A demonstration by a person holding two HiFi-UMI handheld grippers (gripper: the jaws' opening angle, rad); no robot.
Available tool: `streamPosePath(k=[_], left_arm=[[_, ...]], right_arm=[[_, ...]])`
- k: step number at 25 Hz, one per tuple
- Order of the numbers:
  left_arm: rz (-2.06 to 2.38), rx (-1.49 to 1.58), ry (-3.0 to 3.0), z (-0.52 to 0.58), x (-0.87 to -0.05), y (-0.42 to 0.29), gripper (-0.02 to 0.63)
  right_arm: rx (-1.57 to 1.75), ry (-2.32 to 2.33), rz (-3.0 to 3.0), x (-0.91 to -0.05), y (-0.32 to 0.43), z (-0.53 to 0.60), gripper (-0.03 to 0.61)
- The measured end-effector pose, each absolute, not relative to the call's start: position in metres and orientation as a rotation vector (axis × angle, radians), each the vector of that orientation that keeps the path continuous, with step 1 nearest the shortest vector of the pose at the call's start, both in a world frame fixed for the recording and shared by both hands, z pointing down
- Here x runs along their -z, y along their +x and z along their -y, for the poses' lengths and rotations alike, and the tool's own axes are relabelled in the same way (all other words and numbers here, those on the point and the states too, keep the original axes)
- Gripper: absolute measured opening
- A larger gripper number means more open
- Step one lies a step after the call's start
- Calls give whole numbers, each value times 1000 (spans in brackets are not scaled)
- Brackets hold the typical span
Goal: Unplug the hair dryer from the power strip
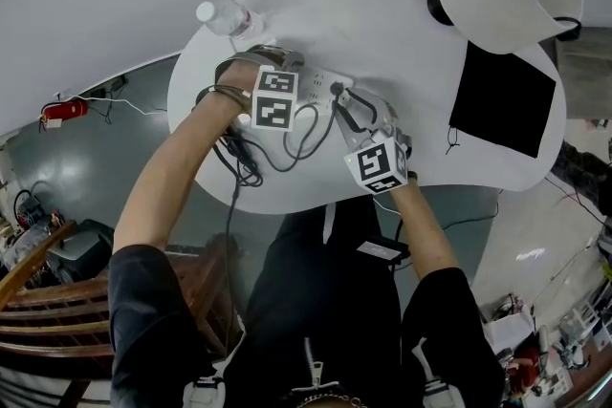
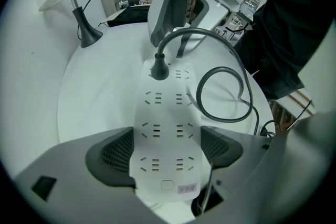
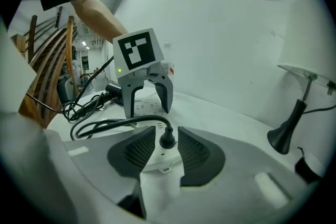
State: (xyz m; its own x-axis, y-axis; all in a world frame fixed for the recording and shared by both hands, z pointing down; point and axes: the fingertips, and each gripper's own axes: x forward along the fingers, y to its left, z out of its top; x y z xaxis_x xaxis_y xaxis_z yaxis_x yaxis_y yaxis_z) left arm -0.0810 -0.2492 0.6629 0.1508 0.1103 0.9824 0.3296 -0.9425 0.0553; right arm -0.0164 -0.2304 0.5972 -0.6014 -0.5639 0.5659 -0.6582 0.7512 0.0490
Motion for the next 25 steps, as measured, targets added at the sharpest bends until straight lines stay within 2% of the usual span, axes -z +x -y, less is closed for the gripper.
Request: streamPosePath(k=[8, 13, 25], left_arm=[[444, 1907, -2229, 250, -662, -81, 383], [445, 1908, -2225, 250, -663, -80, 383], [455, 1921, -2214, 250, -664, -80, 383]], right_arm=[[-250, 955, 2426, -600, -30, 249, 118], [-315, 973, 2435, -607, -30, 253, 58], [-302, 1005, 2417, -606, -31, 252, 54]])
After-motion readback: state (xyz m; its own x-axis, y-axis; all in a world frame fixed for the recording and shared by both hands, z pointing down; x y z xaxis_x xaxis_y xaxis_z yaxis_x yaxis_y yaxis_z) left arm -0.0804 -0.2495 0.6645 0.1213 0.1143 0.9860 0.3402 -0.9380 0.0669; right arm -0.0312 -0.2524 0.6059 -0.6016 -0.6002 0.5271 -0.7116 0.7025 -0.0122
